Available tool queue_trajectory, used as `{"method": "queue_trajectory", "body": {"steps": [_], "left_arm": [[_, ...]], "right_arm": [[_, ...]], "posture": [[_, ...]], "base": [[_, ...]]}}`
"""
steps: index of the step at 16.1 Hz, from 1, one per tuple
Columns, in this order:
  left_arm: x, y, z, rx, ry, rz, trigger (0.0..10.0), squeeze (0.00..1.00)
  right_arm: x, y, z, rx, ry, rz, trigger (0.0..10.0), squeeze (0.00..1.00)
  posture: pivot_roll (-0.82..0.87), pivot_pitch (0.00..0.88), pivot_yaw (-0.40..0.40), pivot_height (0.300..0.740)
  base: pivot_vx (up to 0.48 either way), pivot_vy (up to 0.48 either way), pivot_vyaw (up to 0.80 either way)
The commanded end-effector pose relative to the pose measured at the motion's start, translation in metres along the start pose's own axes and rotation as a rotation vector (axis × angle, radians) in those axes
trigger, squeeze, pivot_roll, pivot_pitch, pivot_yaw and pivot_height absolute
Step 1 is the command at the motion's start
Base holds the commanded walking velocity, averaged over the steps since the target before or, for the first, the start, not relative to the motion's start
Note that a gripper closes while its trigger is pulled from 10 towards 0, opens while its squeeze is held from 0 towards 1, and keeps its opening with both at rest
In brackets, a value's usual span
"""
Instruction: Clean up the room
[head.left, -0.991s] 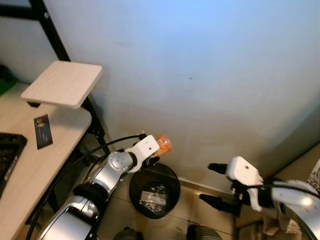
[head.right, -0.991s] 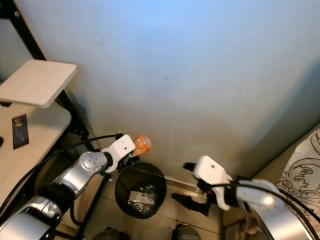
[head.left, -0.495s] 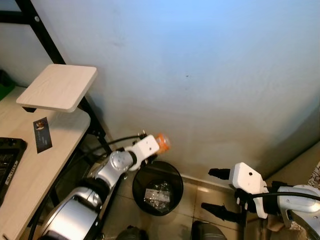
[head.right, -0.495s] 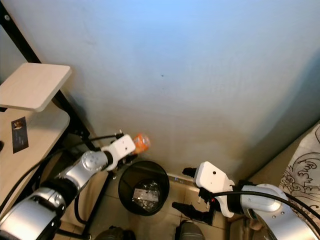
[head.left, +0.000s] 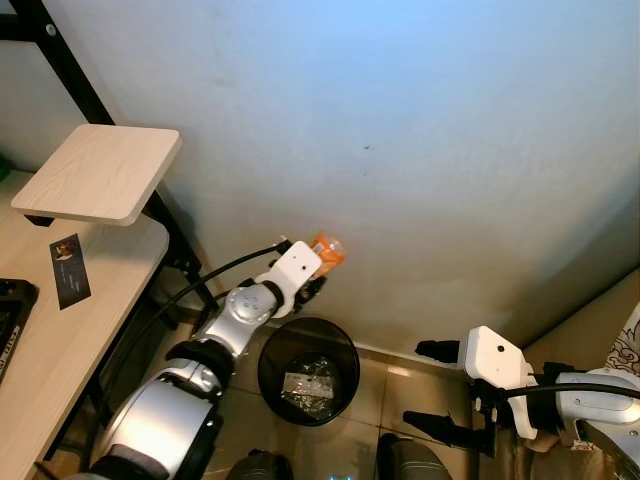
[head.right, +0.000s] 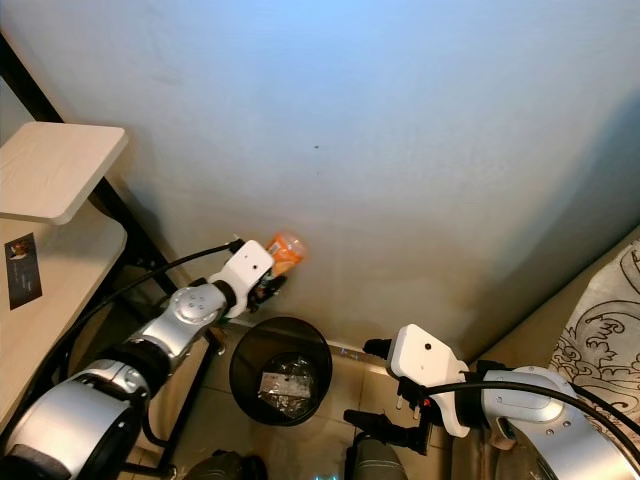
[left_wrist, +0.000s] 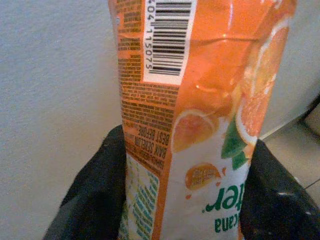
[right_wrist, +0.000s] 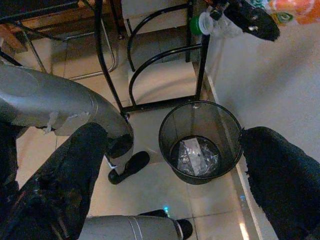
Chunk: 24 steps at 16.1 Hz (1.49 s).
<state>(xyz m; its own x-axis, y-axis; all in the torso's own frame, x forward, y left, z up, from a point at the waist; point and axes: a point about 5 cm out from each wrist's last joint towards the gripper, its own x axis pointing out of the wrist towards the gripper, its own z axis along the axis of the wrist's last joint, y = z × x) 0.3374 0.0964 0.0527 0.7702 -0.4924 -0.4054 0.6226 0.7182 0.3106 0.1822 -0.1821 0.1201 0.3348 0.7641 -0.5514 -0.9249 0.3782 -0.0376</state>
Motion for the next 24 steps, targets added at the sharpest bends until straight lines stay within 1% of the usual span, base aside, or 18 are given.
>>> {"method": "queue_trajectory", "body": {"steps": [1,2,3,5,7,10,13,15,16,17,18,19,20,21,22,23,24], "left_arm": [[0.001,-0.002,0.000,-0.030,-0.001,-0.008,10.0,0.65],[0.002,-0.004,0.002,-0.042,-0.006,-0.012,10.0,0.80],[0.002,-0.004,0.002,-0.047,-0.006,-0.013,10.0,1.00],[0.003,-0.004,0.002,-0.043,-0.001,-0.015,10.0,1.00],[0.001,-0.003,-0.001,-0.040,0.014,-0.014,10.0,1.00],[0.000,-0.001,-0.005,-0.048,0.022,-0.012,10.0,1.00],[-0.001,-0.001,-0.006,-0.050,0.021,-0.010,10.0,1.00],[-0.003,0.002,-0.007,-0.055,0.017,0.004,10.0,1.00],[-0.004,0.006,-0.007,-0.074,0.011,0.021,10.0,1.00],[-0.005,0.010,-0.006,-0.155,-0.019,0.039,10.0,1.00],[-0.007,0.011,0.001,-0.271,-0.106,0.035,10.0,0.97],[-0.009,0.012,0.004,-0.310,-0.139,0.037,10.0,0.90],[-0.018,0.010,0.010,-0.353,-0.225,0.057,10.0,0.78],[-0.026,0.006,0.014,-0.351,-0.259,0.076,10.0,0.76],[-0.045,0.001,0.015,-0.338,-0.255,0.160,10.0,0.67],[-0.064,-0.004,0.012,-0.346,-0.228,0.239,10.0,0.02],[-0.075,-0.007,0.011,-0.343,-0.223,0.282,10.0,0.00]], "right_arm": [[-0.001,0.002,0.005,-0.016,-0.002,0.027,10.0,0.00],[-0.001,0.001,0.005,-0.017,0.001,0.028,10.0,0.00],[-0.001,0.001,0.005,-0.017,0.002,0.028,10.0,0.00],[-0.002,0.000,0.005,-0.019,0.003,0.028,10.0,0.00],[-0.003,0.003,0.006,-0.006,0.004,0.049,10.0,0.00],[-0.005,0.006,0.006,0.000,0.004,0.105,10.0,0.00],[-0.005,0.006,0.007,-0.001,0.006,0.117,10.0,0.00],[-0.005,0.003,0.007,-0.001,0.006,0.112,10.0,0.00],[-0.005,0.003,0.006,0.002,0.003,0.102,10.0,0.00],[-0.007,0.002,0.007,0.024,-0.014,0.070,10.0,0.00],[-0.009,0.000,0.009,0.088,-0.078,-0.025,10.0,0.00],[-0.009,-0.001,0.010,0.118,-0.108,-0.066,10.0,0.00],[-0.009,-0.005,0.011,0.183,-0.173,-0.209,10.0,0.00],[-0.007,-0.008,0.010,0.236,-0.208,-0.293,10.0,0.00],[0.000,-0.011,0.009,0.322,-0.257,-0.432,10.0,0.00],[0.007,-0.009,0.008,0.386,-0.273,-0.513,10.0,0.00],[0.012,-0.008,0.007,0.414,-0.266,-0.555,10.0,0.00]], "posture": [[-0.21,0.171,0.084,0.740],[-0.21,0.168,0.082,0.740],[-0.21,0.168,0.082,0.740],[-0.22,0.167,0.085,0.740],[-0.22,0.166,0.082,0.740],[-0.22,0.168,0.077,0.740],[-0.21,0.167,0.077,0.740],[-0.21,0.164,0.075,0.740],[-0.21,0.160,0.079,0.740],[-0.20,0.154,0.080,0.740],[-0.18,0.137,0.076,0.740],[-0.18,0.137,0.076,0.740],[-0.17,0.122,0.076,0.740],[-0.16,0.106,0.077,0.740],[-0.14,0.095,0.073,0.740],[-0.12,0.080,0.065,0.740],[-0.11,0.072,0.056,0.740]], "base": [[0.000,0.000,0.00],[0.000,0.000,0.00],[0.000,0.000,0.00],[0.000,0.000,0.00],[0.000,0.000,0.00],[0.000,0.000,0.00],[0.000,0.000,0.00],[0.000,0.000,0.00],[0.000,0.000,0.00],[0.000,0.000,0.00],[0.000,0.000,0.00],[0.000,0.000,0.00],[0.000,0.000,0.00],[0.000,0.000,0.00],[0.000,0.000,0.00],[0.000,0.000,0.00],[0.000,0.000,0.00]]}}
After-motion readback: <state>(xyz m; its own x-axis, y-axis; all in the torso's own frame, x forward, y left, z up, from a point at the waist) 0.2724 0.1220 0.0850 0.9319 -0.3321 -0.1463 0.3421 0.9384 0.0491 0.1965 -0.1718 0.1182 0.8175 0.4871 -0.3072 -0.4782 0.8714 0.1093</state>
